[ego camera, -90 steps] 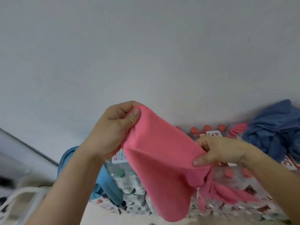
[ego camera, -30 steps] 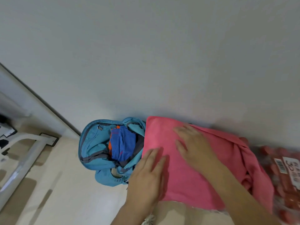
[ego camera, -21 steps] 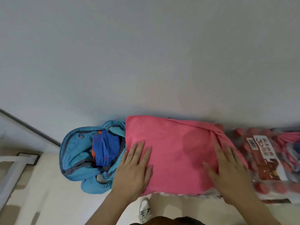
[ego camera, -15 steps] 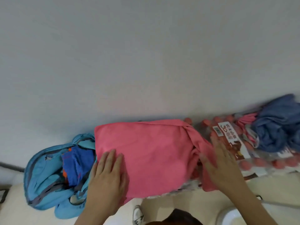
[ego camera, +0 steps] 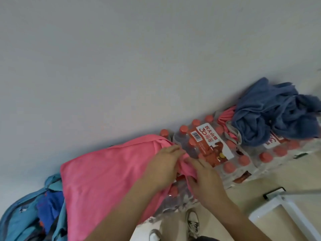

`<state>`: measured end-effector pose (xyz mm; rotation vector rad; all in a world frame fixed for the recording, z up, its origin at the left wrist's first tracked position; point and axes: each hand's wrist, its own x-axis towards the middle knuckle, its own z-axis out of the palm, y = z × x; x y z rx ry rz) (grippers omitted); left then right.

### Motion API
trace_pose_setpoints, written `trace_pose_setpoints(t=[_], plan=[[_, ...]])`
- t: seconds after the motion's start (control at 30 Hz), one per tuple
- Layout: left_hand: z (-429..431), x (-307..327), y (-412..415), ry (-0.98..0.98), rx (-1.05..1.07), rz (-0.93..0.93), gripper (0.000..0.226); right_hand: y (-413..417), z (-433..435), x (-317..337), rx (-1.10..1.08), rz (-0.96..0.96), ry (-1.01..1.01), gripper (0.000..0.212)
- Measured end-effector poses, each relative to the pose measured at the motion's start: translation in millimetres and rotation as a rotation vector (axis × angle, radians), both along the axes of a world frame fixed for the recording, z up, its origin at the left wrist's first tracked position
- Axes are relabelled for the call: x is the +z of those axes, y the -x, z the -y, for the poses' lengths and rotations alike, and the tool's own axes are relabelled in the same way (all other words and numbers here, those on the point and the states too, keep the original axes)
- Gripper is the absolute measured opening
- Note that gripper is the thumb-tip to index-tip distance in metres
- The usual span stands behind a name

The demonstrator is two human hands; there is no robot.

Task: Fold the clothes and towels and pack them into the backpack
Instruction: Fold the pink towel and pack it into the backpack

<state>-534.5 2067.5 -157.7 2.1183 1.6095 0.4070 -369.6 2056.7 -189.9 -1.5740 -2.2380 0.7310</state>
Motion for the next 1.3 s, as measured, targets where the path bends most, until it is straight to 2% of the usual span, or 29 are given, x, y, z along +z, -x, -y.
trace_pose_setpoints(t=[0.1,0.2,0.3,0.37,0.43,0.57,0.67,0.73,0.83,0.87,0.93,1.03,1.1,1.13,1.17,1.23,1.27,1.3], plan=[[-15,1,-2,0.096,-0.051,-0.036,0.056,-6,-12,10,0.123,0.021,-0.047,0.060],[-31,9,-4,0.110,-0.115,0.004,0.051,-12,-26,22,0.215,0.022,-0.220,0.053],[-45,21,-5,0.110,-0.115,-0.070,0.021,-21,-38,26,0.224,0.027,-0.273,0.064],[-52,27,-1,0.079,-0.014,-0.051,0.015,-27,-45,25,0.204,0.010,-0.230,0.074],[-55,31,6,0.073,0.107,0.071,0.019,-32,-52,24,0.170,-0.090,-0.135,0.073],[-58,41,9,0.136,0.341,0.400,0.011,-45,-61,30,0.068,-0.518,0.427,0.071],[-57,51,0,0.220,0.497,0.735,0.014,-50,-60,35,-0.011,-0.845,0.719,0.070],[-55,57,-3,0.235,0.558,0.893,0.016,-52,-60,40,-0.012,-0.895,0.777,0.059],[-58,62,-2,0.302,0.676,1.189,0.017,-56,-57,51,0.008,-0.842,0.766,0.028],[-59,64,-2,0.319,0.702,1.254,0.018,-60,-56,53,0.020,-0.823,0.773,0.024],[-61,64,-4,0.302,0.716,1.290,0.021,-70,-53,61,0.082,-0.784,0.838,0.032],[-66,62,-15,0.165,0.660,1.175,0.020,-88,-48,72,0.135,-0.779,0.985,0.040],[-74,47,-20,0.113,0.639,0.982,0.014,-97,-47,64,0.027,-0.724,0.956,0.041],[-78,36,-21,0.105,0.631,0.823,0.010,-99,-46,55,-0.066,-0.646,0.886,0.038],[-80,23,-21,0.102,0.591,0.575,0.004,-101,-45,47,-0.167,-0.547,0.796,0.033],[-79,2,-20,0.039,0.461,-0.065,0.019,-104,-42,34,-0.307,-0.420,0.653,0.024],[-79,-5,-22,-0.033,0.413,-0.235,0.024,-105,-40,27,-0.345,-0.420,0.621,0.022],[-79,-6,-28,-0.098,0.365,-0.254,0.025,-106,-37,23,-0.370,-0.442,0.605,0.019]])
